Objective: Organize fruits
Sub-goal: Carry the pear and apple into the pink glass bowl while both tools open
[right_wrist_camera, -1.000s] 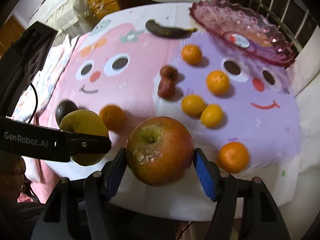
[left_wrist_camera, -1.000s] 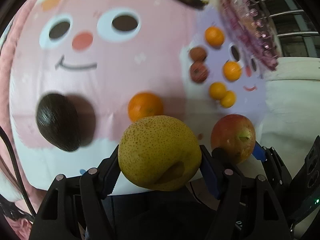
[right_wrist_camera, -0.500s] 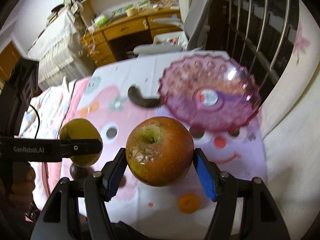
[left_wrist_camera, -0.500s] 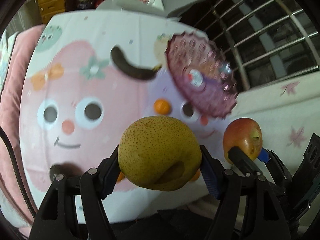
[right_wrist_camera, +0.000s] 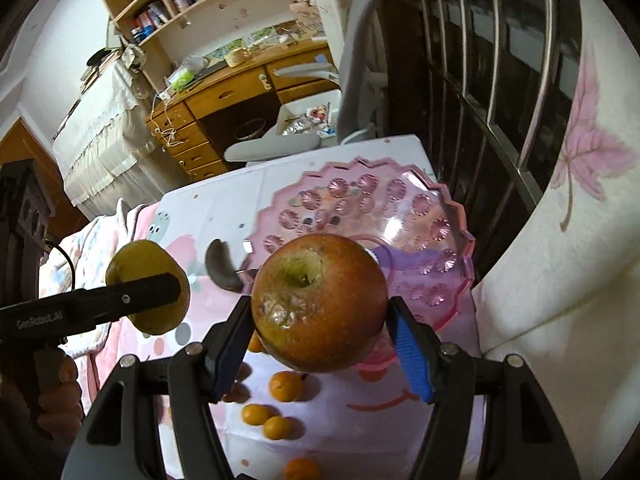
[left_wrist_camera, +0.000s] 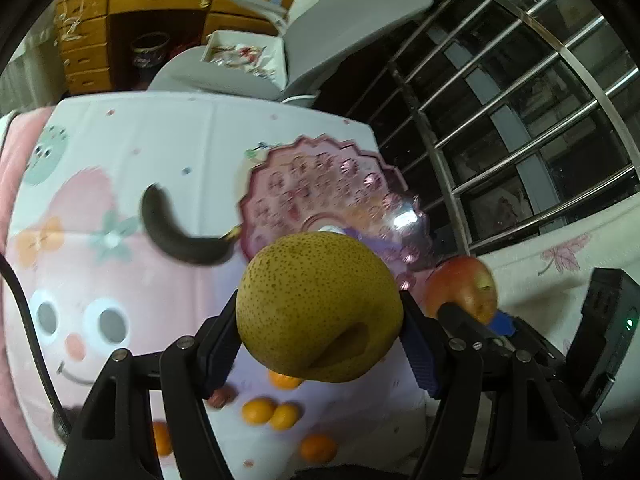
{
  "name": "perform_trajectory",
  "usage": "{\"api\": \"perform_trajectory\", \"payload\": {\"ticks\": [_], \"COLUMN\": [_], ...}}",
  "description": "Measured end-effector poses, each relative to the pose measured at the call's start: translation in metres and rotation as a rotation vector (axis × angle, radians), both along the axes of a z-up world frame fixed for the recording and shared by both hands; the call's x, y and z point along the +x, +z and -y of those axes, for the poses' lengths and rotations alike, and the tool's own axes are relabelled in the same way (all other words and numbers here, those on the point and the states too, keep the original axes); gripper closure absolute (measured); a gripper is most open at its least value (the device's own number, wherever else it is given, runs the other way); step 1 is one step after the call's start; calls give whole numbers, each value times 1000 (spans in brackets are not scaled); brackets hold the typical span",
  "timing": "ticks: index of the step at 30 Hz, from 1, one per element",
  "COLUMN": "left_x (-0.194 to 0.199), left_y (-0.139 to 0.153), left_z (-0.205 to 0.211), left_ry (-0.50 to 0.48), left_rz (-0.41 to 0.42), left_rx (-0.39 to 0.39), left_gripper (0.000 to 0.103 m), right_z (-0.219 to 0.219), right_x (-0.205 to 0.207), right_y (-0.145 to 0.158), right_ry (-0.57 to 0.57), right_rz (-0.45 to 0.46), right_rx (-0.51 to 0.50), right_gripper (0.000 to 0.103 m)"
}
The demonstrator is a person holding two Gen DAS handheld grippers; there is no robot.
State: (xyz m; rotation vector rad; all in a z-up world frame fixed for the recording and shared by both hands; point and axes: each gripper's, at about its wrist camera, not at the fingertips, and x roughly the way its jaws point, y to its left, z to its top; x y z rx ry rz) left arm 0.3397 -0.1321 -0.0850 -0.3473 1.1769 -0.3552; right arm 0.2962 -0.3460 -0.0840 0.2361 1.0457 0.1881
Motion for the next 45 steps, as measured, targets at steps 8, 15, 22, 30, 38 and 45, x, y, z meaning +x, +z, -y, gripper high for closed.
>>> {"api": "perform_trajectory", "payload": {"ticks": [8,15,22,30,38,45], "left_x": [32,50,63,67,65,40], "left_y": [-37,-69,-95,-97,-63,-42], "left_z": [53,73,80,76,65,43], "left_ry": [-23,-15,-12,13,63,108], "left_rz": [-25,-86,-144,-146,-66,-35], "left_rx": [55,104,152,145,143,161], "left_gripper": [32,32,32,26,16,16], "right_z": [30,40,39,43,45,37], "right_x": [32,49,60,65,59,46], "right_y": [-43,-72,-86,-95,-71,-58], "right_ry": [18,46,78,82,74,80], "right_rz": [-104,-173,-201,-237,-146,-124], "right_rx": [31,51,14,8,52,73], "right_gripper": [36,36,36,35,29,28]}}
